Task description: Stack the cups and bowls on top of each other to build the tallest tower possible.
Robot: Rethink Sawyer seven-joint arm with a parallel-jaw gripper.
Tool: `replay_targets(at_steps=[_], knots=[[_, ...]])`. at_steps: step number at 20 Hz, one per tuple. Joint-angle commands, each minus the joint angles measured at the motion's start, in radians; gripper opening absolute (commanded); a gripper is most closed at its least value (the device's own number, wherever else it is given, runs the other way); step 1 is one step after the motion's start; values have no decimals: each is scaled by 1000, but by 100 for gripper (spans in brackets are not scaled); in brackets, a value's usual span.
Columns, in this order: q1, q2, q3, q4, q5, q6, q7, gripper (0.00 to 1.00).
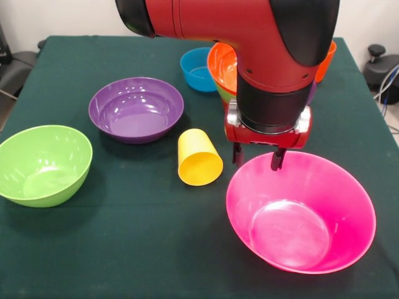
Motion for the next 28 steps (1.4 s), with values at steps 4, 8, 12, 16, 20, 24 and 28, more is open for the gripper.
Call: replay_targets(at_steps=[4, 8, 12, 16, 20, 24, 28], knots=[[-15, -1, 37, 97, -51, -65, 40, 100], [-22, -20, 38, 141, -54, -93, 31, 100], [-28, -2, 43, 125, -57, -98, 25, 100], [-31, 25, 46, 95, -58, -106, 25, 100], [-31, 61, 46, 61, -64, -120, 29, 100], [-35, 91, 43, 20, -72, -121, 20, 100], [-37, 110, 41, 7, -79, -138, 11, 100]])
